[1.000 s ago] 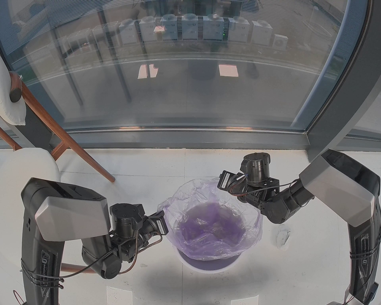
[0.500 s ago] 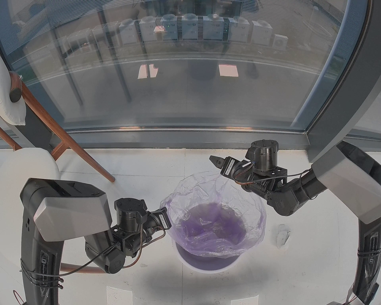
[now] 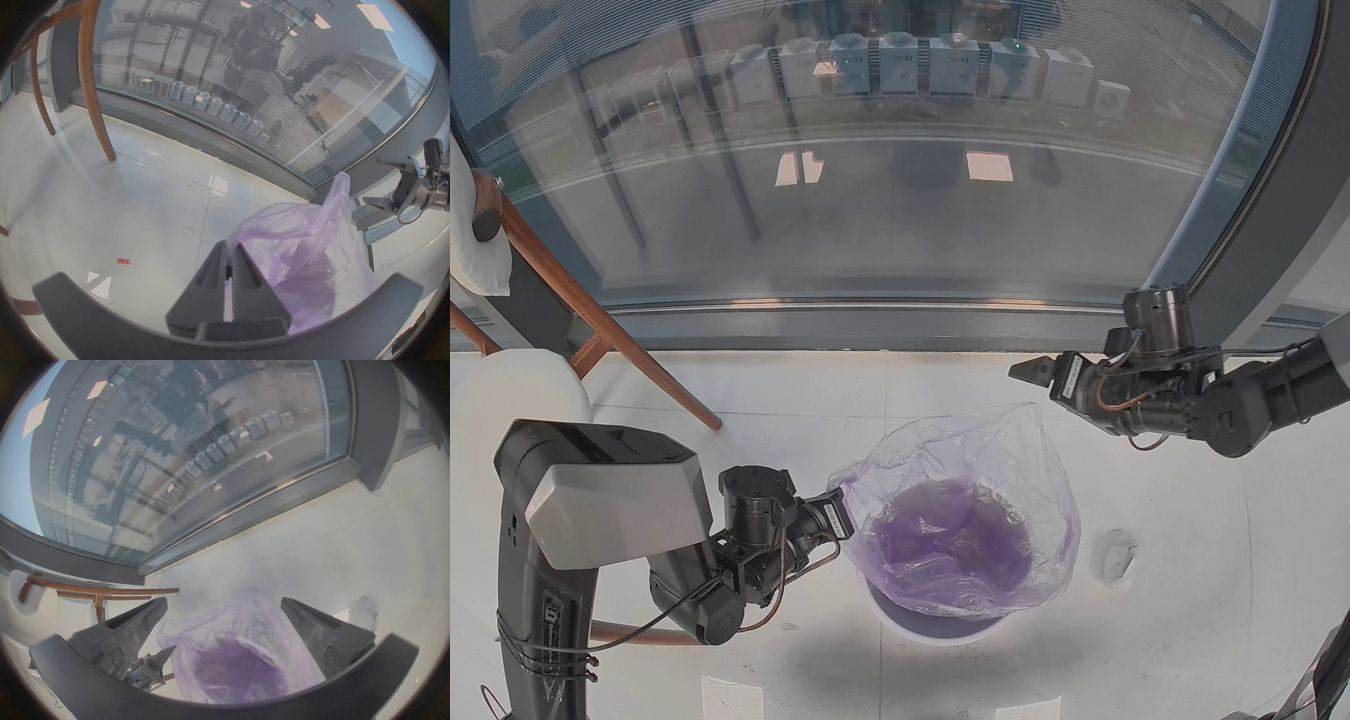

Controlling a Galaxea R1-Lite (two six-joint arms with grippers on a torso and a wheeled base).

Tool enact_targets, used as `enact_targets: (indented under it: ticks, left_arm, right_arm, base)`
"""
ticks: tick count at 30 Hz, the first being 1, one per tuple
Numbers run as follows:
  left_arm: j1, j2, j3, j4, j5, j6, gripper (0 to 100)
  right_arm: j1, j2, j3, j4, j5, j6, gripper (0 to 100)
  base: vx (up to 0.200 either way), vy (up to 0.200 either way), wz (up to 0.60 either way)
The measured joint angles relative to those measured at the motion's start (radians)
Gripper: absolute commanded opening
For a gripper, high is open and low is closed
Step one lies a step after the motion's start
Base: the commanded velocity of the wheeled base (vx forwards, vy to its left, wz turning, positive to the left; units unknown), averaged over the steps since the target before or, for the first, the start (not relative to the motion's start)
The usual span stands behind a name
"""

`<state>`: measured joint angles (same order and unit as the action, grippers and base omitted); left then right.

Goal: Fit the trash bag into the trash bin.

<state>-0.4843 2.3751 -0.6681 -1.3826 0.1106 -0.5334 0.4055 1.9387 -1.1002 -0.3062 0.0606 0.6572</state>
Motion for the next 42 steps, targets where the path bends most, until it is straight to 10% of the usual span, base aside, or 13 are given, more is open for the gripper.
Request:
enact_targets:
  ticks: [2, 3, 33, 42]
  left_arm:
    - [0.002, -0.001, -0.006, 0.0, 0.0, 0.0, 0]
    - [0.003, -0.002, -0.01, 0.0, 0.001, 0.001, 100]
    - [-0.037, -0.243, 0.343, -0.114, -0.166, -0.043, 100]
    - [-0.085, -0.244, 0.257, -0.05, -0.267, -0.247, 100]
  right_arm:
    - [-0.011, -0.031, 0.026, 0.015, 0.009, -0.007, 100]
    - [-0.016, -0.048, 0.041, 0.026, 0.01, -0.011, 100]
    - [0.044, -0.095, 0.227, 0.13, 0.007, -0.12, 100]
    - [0.086, -0.059, 0.227, 0.064, 0.006, -0.114, 100]
  base:
    - [0.0, 0.0, 0.0]
    - [0.0, 0.0, 0.0]
    - [0.0, 0.0, 0.0]
    - [0.0, 0.0, 0.0]
